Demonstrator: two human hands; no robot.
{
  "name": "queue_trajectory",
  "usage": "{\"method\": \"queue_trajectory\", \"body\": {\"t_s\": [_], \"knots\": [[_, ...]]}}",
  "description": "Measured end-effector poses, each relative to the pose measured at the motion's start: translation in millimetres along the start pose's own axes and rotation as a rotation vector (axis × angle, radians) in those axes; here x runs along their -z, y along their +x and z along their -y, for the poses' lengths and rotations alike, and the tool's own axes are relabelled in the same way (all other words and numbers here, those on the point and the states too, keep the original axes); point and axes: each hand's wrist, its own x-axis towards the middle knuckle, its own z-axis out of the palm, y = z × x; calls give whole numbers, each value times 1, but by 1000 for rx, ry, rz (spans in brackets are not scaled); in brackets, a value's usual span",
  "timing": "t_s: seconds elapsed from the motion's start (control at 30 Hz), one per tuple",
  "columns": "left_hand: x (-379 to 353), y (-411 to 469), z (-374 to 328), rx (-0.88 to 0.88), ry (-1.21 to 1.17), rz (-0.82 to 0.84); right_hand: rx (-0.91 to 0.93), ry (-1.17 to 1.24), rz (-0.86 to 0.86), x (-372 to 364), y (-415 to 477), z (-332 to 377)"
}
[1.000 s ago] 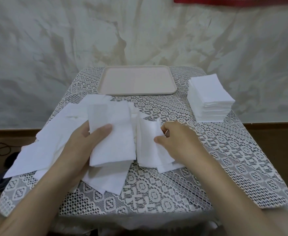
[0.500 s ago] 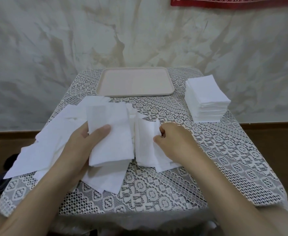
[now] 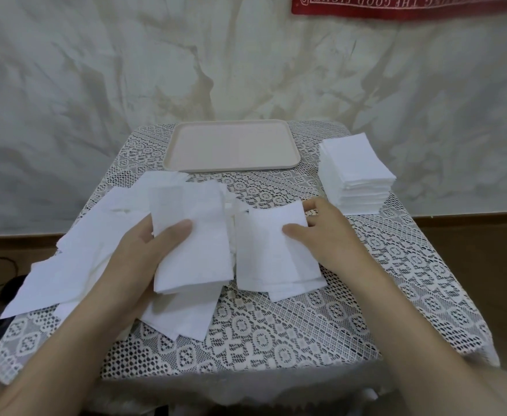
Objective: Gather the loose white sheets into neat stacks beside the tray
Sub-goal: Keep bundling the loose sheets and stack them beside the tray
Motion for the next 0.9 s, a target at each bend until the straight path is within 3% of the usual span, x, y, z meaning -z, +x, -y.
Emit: {"method": "queue_trajectory", "body": {"t_s": [0.07,0.2,0.33,0.5,0.9], "knots": [[1,-1,0,1,7,-7,-32,66,15,2,-2,1],[2,-3,0,6,13,-19,-25,-48,106,4,-14,2],[-1,-6,-1,0,9,-4,-21,-85,106,7,-18,1],[-1,-6,-1,6,19,2,2,-350,81,-5,-21,8],[2,1,3,6,4,8,28,-451,80,-17,-13,14]]}}
